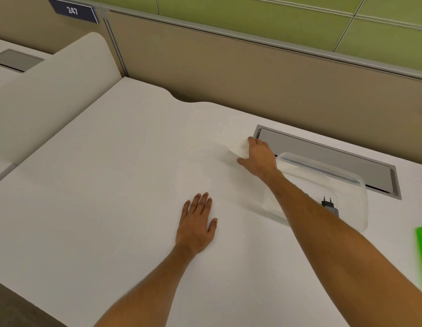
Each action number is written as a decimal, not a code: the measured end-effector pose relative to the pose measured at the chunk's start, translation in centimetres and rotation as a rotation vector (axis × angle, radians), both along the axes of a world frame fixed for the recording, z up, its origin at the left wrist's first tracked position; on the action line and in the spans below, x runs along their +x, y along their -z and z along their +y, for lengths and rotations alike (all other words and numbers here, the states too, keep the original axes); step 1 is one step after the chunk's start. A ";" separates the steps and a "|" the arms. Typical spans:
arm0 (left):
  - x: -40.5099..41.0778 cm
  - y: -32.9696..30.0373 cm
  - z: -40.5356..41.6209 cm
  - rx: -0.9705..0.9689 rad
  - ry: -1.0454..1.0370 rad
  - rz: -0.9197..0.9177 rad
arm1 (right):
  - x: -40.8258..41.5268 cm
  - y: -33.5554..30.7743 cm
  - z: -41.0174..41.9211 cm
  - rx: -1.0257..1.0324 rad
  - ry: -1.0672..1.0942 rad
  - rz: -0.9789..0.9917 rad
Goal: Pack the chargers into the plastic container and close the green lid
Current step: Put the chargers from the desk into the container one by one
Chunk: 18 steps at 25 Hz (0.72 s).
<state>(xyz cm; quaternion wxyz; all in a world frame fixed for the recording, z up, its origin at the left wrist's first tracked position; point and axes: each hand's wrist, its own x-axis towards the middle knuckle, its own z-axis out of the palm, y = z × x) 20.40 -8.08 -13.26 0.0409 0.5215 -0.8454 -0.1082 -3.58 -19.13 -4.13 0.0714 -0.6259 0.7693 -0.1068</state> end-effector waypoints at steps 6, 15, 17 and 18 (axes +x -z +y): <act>0.0 -0.1 0.0 -0.003 0.005 0.025 | -1.7 -3.2 2.9 -0.165 0.017 -0.072; 0.1 -0.3 0.1 -0.008 0.011 0.042 | -4.9 -6.2 9.0 -0.289 0.378 -0.387; 0.0 -0.3 0.2 -0.010 0.012 0.047 | -6.0 -6.3 10.2 -0.231 0.440 -0.365; 0.0 -0.3 0.2 -0.012 0.010 0.053 | -6.5 -6.2 10.7 -0.191 0.465 -0.353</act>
